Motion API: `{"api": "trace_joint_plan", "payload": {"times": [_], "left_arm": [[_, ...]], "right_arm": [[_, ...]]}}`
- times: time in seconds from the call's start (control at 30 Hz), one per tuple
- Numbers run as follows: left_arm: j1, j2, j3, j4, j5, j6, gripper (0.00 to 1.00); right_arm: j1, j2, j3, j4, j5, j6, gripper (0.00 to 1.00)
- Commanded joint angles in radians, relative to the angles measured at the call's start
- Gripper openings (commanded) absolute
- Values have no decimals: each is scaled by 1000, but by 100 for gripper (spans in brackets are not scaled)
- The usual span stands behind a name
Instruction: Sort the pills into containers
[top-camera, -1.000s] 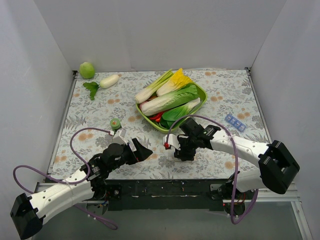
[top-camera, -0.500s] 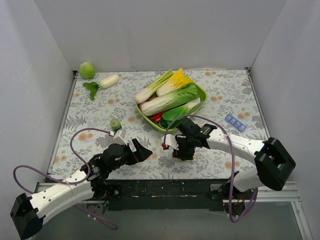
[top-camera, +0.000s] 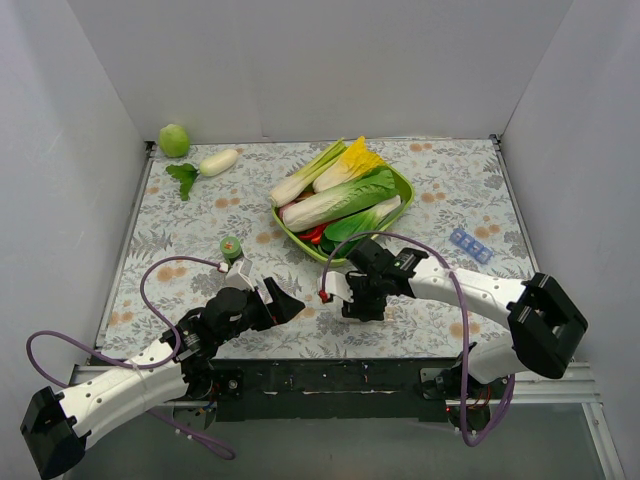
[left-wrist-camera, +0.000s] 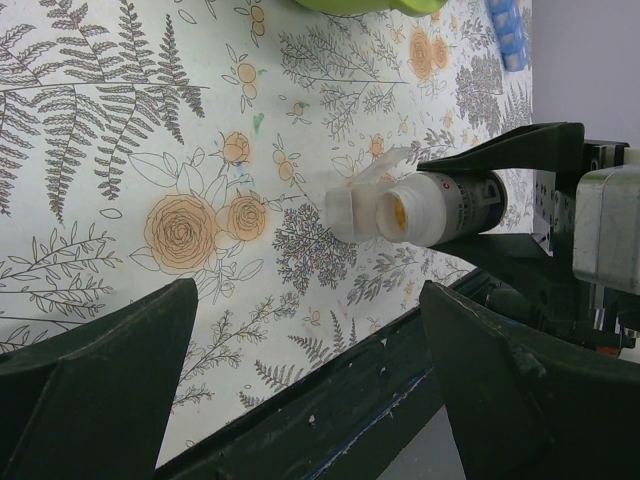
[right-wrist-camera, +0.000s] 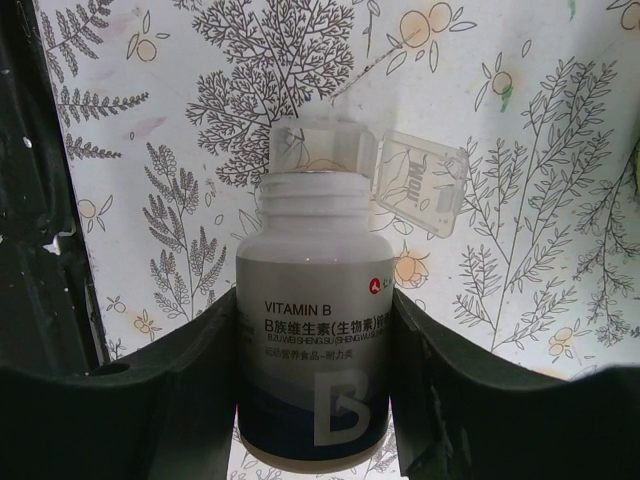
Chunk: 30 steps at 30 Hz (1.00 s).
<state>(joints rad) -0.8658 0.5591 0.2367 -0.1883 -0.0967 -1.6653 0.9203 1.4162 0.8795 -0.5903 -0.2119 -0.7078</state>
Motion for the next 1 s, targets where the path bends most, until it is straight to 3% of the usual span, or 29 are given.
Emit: {"api": "trace_joint_plan", "payload": {"times": [0.0, 0.97], "left_arm": [[4, -8, -8, -11, -5, -1, 95], [4, -10, -16, 1, -1, -1, 95]], "right_arm": [[12, 16, 58, -23, 25, 13, 2], [55, 73, 111, -78, 91, 8, 1]]}}
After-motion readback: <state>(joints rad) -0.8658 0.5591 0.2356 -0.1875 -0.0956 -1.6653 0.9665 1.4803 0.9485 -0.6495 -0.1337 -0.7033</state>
